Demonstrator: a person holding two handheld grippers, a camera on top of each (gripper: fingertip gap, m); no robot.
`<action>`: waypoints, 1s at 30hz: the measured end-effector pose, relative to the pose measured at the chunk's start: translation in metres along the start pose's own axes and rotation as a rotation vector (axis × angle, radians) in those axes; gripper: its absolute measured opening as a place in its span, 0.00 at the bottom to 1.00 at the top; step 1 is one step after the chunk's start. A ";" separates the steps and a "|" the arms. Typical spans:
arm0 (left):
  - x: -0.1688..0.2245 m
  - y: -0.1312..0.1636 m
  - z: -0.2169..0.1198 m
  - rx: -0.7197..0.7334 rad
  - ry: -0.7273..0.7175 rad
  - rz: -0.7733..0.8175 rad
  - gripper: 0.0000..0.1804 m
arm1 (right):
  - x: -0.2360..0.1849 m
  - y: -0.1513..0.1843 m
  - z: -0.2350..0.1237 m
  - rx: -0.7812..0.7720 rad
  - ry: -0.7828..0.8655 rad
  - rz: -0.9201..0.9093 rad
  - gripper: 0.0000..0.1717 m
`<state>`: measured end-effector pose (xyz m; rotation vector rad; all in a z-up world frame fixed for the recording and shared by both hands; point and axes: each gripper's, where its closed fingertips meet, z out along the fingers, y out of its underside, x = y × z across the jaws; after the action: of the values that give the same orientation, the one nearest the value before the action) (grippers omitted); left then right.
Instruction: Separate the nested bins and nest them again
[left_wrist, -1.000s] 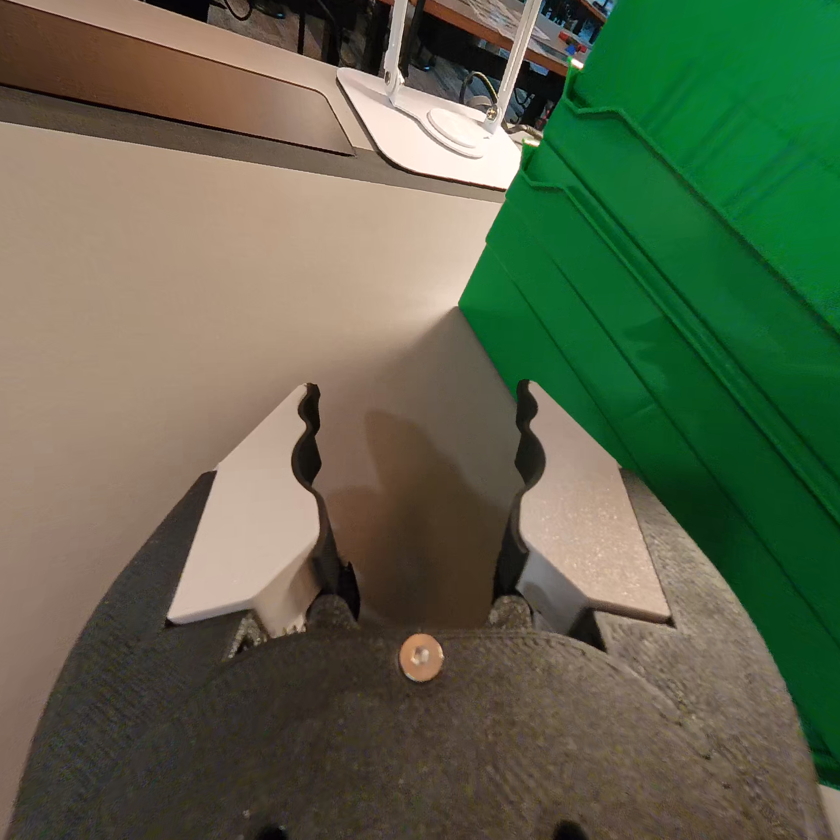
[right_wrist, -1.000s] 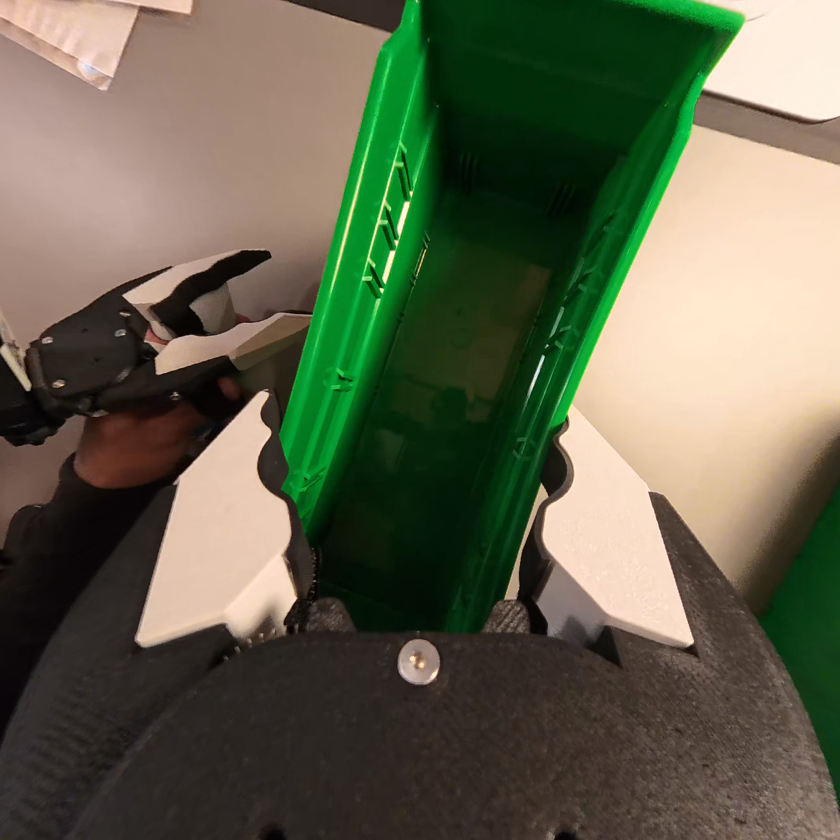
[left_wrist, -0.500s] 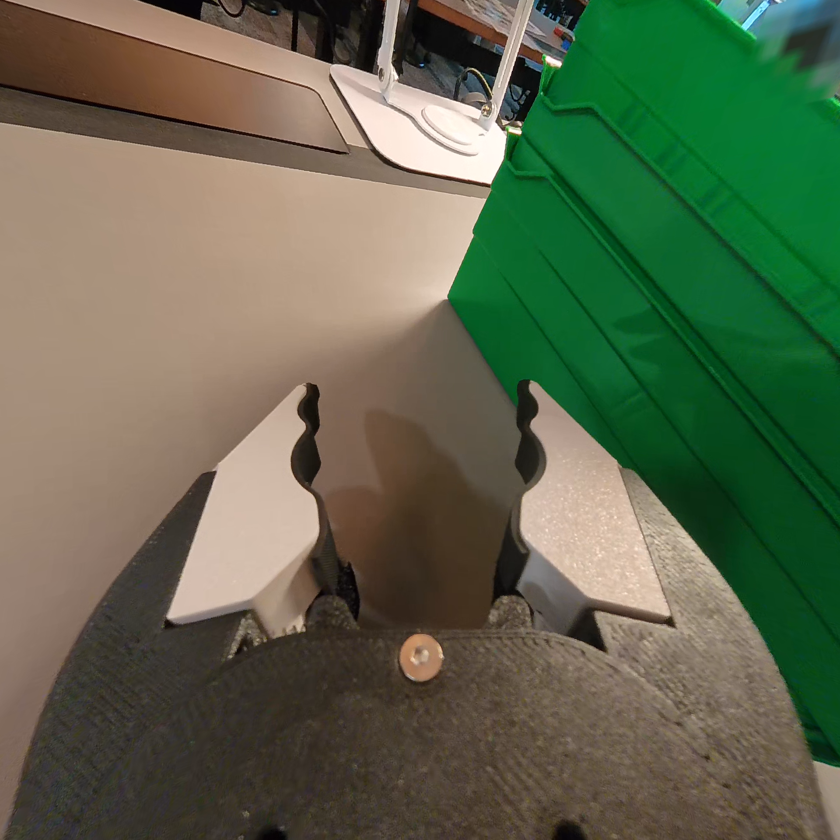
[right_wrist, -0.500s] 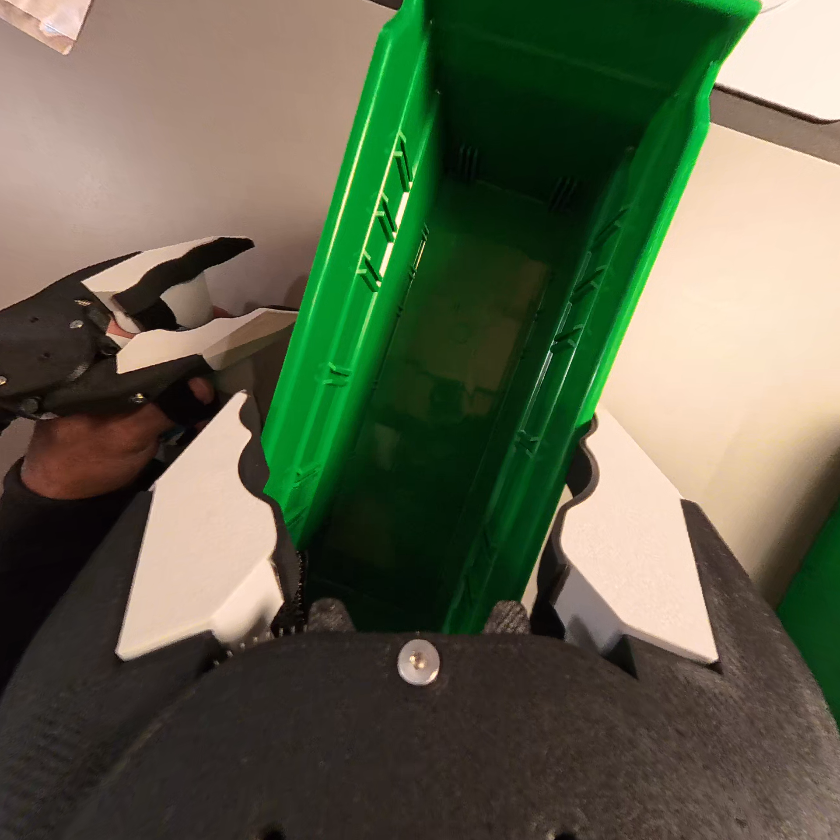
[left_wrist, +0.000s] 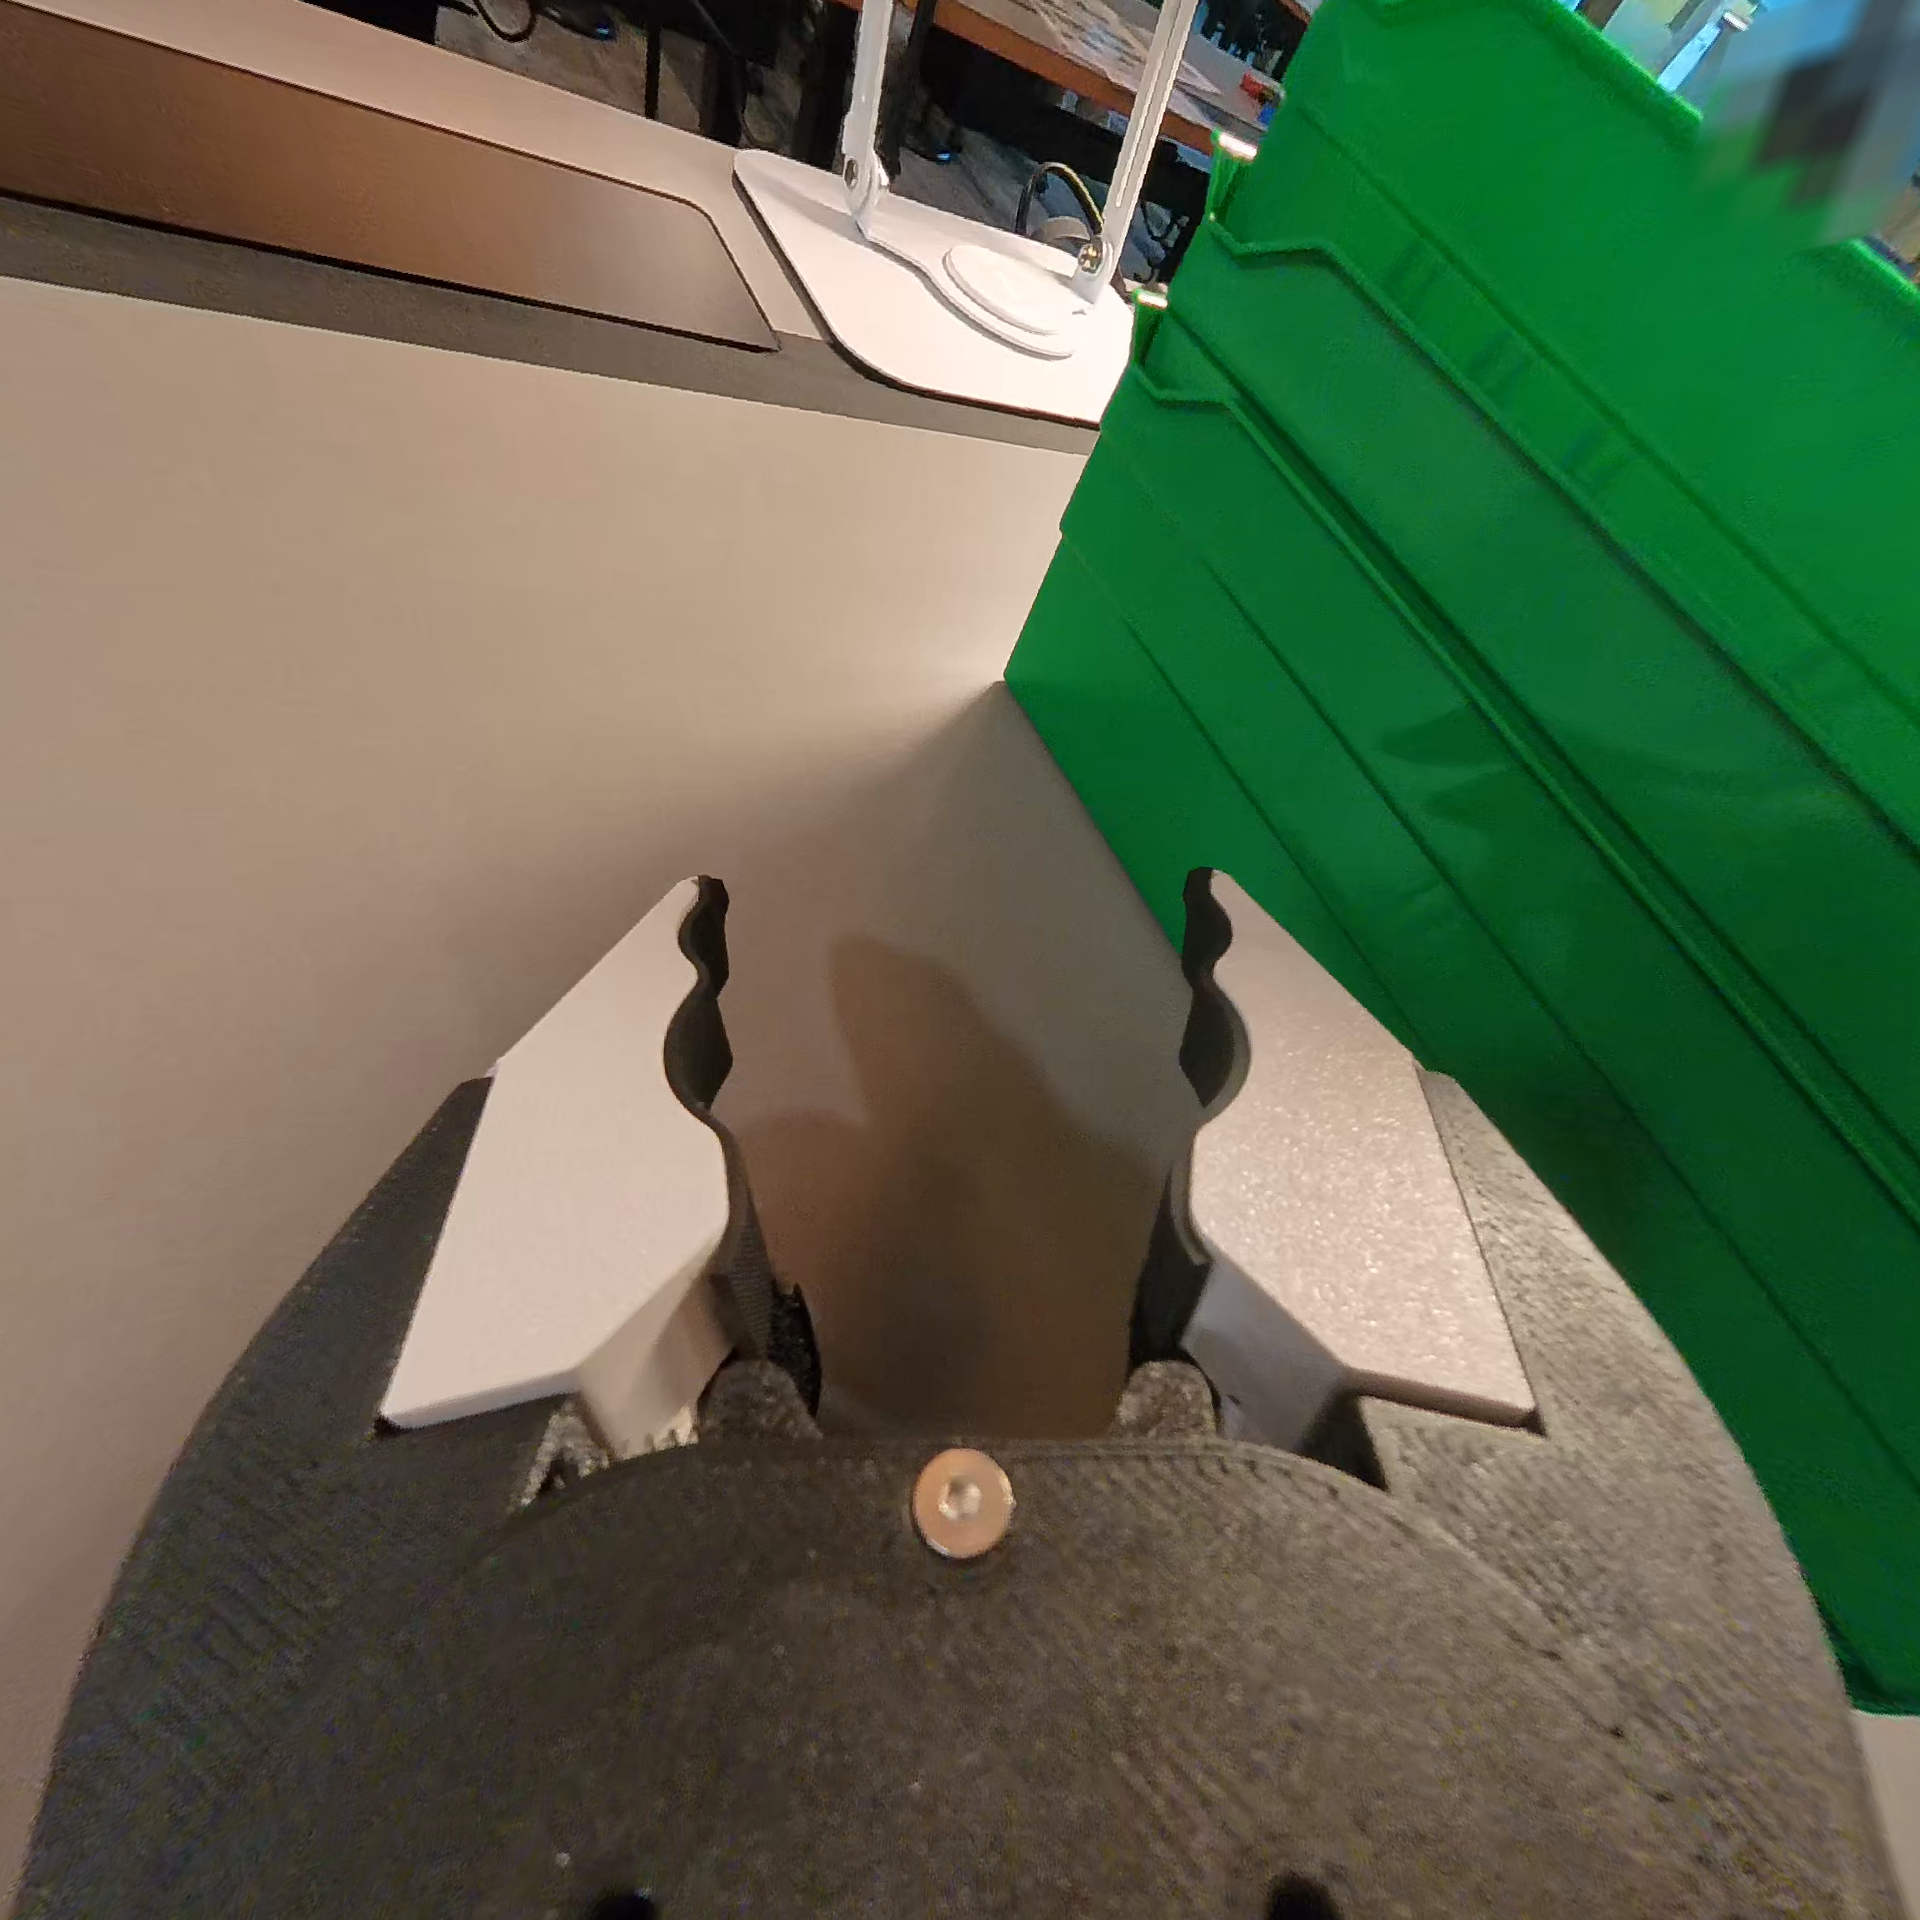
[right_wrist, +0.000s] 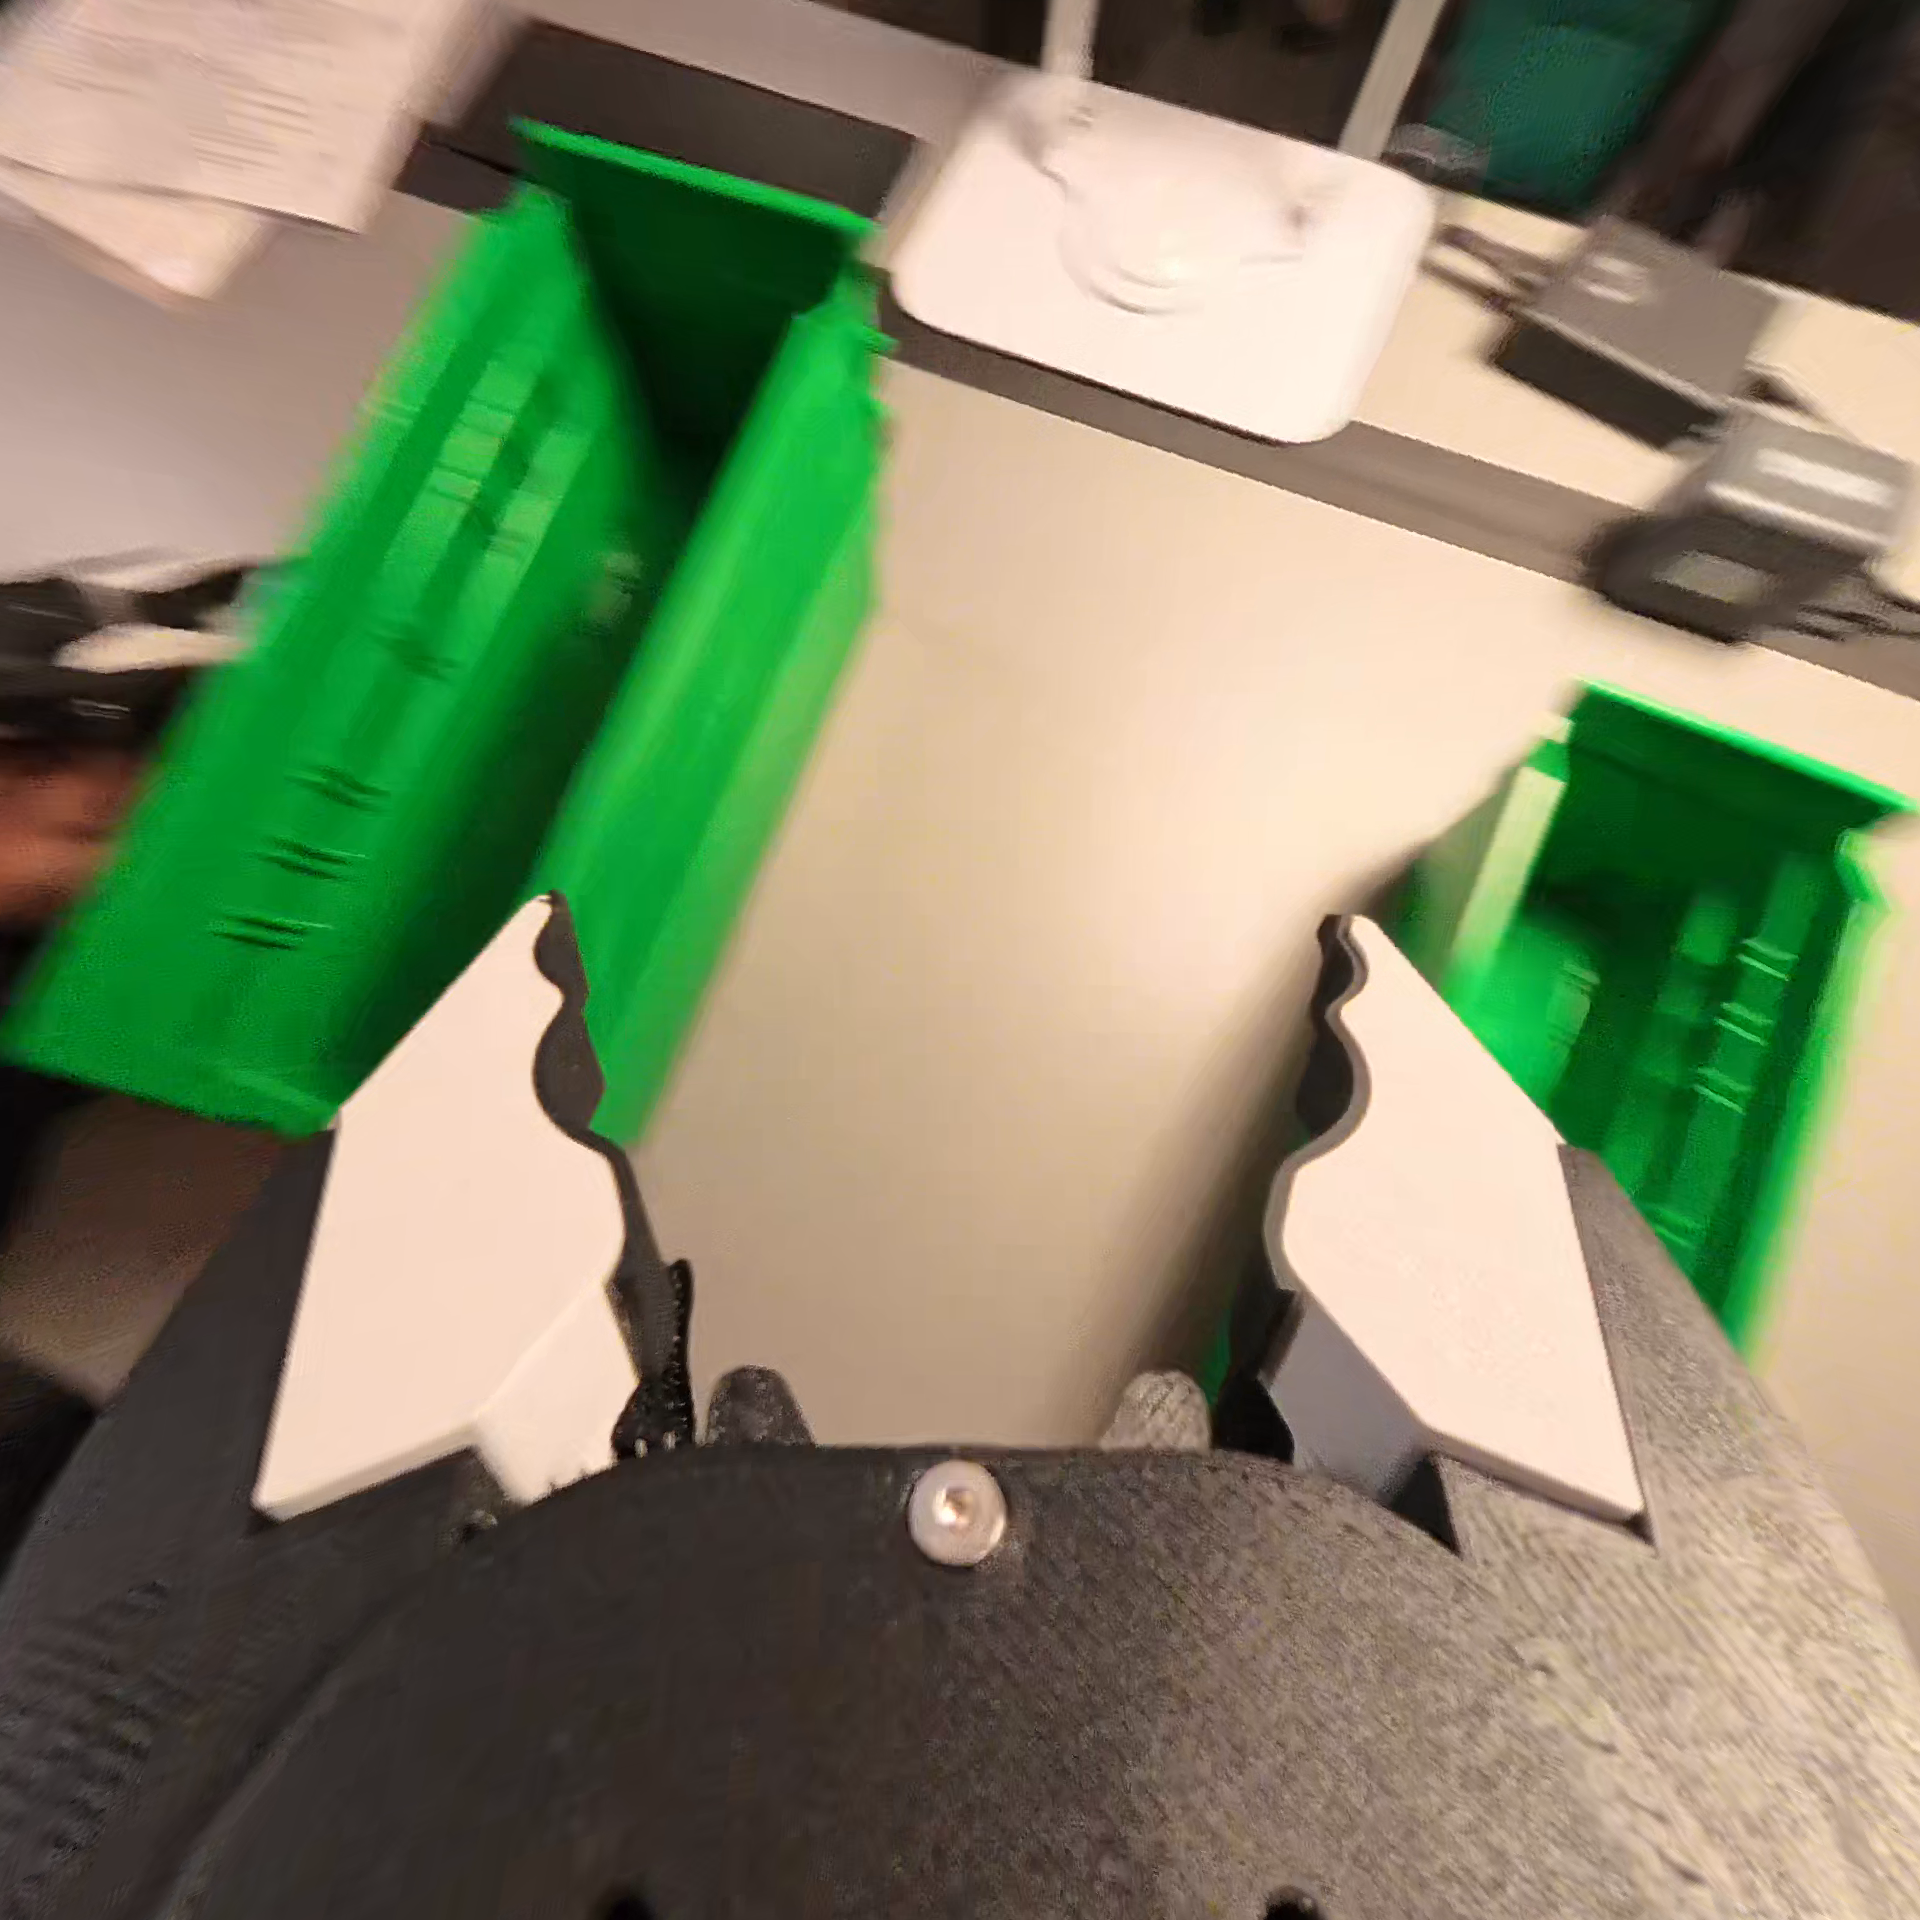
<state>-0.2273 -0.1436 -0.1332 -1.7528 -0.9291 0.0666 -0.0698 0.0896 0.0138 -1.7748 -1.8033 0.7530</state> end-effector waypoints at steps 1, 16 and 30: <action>0.000 0.000 0.000 0.001 -0.004 0.005 0.49 | 0.029 0.012 -0.002 -0.020 0.074 -0.006 0.81; -0.002 -0.001 -0.002 0.015 0.010 -0.039 0.49 | 0.185 0.124 0.034 -0.343 0.234 0.093 0.92; -0.002 -0.001 -0.002 0.014 0.018 -0.046 0.48 | 0.161 0.135 0.054 -0.403 -0.024 0.204 0.70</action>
<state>-0.2282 -0.1462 -0.1320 -1.7156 -0.9530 0.0273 -0.0140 0.2484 -0.1235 -2.2424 -1.9103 0.5099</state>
